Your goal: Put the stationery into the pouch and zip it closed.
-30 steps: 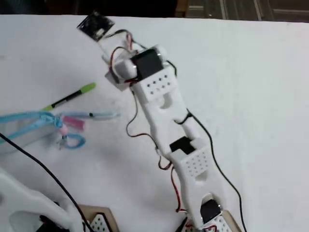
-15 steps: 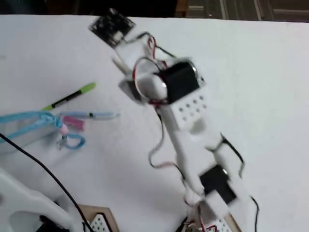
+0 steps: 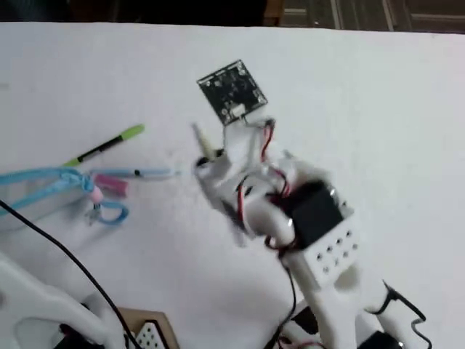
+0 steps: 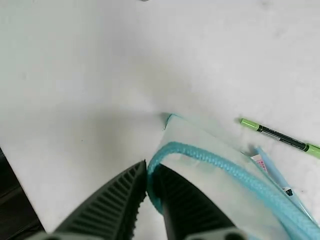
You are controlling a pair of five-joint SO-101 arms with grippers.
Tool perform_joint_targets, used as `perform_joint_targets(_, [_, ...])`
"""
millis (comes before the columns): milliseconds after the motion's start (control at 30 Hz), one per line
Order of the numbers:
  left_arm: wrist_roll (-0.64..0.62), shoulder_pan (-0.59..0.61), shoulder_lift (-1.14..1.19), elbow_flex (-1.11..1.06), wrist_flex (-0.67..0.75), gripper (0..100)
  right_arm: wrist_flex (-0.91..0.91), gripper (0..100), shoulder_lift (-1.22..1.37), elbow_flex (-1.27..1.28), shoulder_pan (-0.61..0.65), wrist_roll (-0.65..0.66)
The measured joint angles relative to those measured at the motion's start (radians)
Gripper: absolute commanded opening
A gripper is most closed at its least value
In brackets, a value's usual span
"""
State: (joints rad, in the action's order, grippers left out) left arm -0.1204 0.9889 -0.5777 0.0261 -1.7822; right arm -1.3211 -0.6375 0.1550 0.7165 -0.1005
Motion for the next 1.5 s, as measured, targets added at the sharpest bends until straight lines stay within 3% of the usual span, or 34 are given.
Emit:
perform_joint_targets(167, [0.000,0.000,0.000,0.000,0.000,2,0.446,1.7,-0.083,0.195,0.153,-0.153])
perform_joint_targets(333, [0.000,0.000,0.000,0.000,0.000,2,0.977,1.7,-0.094,0.313,0.190,-0.166])
perform_joint_targets(433, [0.000,0.000,0.000,0.000,0.000,2,1.198,1.7,-0.078,0.304,0.221,-0.124])
perform_joint_targets(667, [0.000,0.000,0.000,0.000,0.000,2,1.455,1.6,0.054,0.281,0.331,0.054])
perform_joint_targets(867, [0.000,0.000,0.000,0.000,0.000,2,1.625,1.6,0.215,0.282,0.385,0.091])
perform_joint_targets(1500, [0.000,0.000,0.000,0.000,0.000,2,1.728,1.6,0.269,0.456,0.425,0.094])
